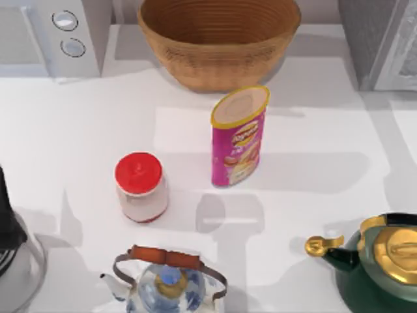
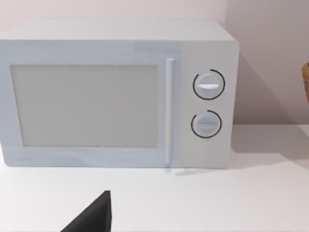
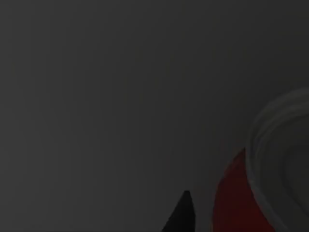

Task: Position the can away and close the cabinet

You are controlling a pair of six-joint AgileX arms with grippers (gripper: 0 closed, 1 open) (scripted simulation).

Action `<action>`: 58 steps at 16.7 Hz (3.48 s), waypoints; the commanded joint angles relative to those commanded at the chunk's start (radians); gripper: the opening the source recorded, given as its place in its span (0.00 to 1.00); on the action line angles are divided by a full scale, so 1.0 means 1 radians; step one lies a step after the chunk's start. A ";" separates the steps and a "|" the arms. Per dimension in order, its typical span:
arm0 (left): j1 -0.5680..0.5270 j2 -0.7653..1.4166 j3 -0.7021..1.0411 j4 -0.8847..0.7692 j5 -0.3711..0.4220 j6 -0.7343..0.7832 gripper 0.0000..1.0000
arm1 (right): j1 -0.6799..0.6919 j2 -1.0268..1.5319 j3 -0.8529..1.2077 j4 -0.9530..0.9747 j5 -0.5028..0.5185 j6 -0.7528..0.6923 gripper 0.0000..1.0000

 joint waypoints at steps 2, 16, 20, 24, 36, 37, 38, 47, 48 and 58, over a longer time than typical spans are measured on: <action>0.000 0.000 0.000 0.000 0.000 0.000 1.00 | 0.000 0.000 0.000 0.000 0.000 0.000 0.60; 0.000 0.000 0.000 0.000 0.000 0.000 1.00 | 0.002 0.000 0.000 0.000 0.000 0.000 1.00; 0.000 0.000 0.000 0.000 0.000 0.000 1.00 | -0.016 -0.058 -0.060 0.025 0.017 -0.006 1.00; 0.000 0.000 0.000 0.000 0.000 0.000 1.00 | -0.066 -0.274 -0.284 0.101 0.061 -0.020 1.00; 0.000 0.000 0.000 0.000 0.000 0.000 1.00 | -0.168 -1.380 -1.787 0.429 0.074 -0.042 1.00; 0.000 0.000 0.000 0.000 0.000 0.000 1.00 | -0.167 -1.471 -1.922 0.459 0.061 -0.041 1.00; 0.000 0.000 0.000 0.000 0.000 0.000 1.00 | -0.164 -1.559 -2.049 0.488 0.045 -0.040 1.00; 0.000 0.000 0.000 0.000 0.000 0.000 1.00 | -0.104 -2.067 -2.725 0.668 -0.110 -0.021 1.00; 0.000 0.000 0.000 0.000 0.000 0.000 1.00 | -0.099 -2.081 -2.748 0.674 -0.120 -0.019 1.00; 0.000 0.000 0.000 0.000 0.000 0.000 1.00 | -0.153 -2.023 -2.722 0.738 -0.174 -0.032 1.00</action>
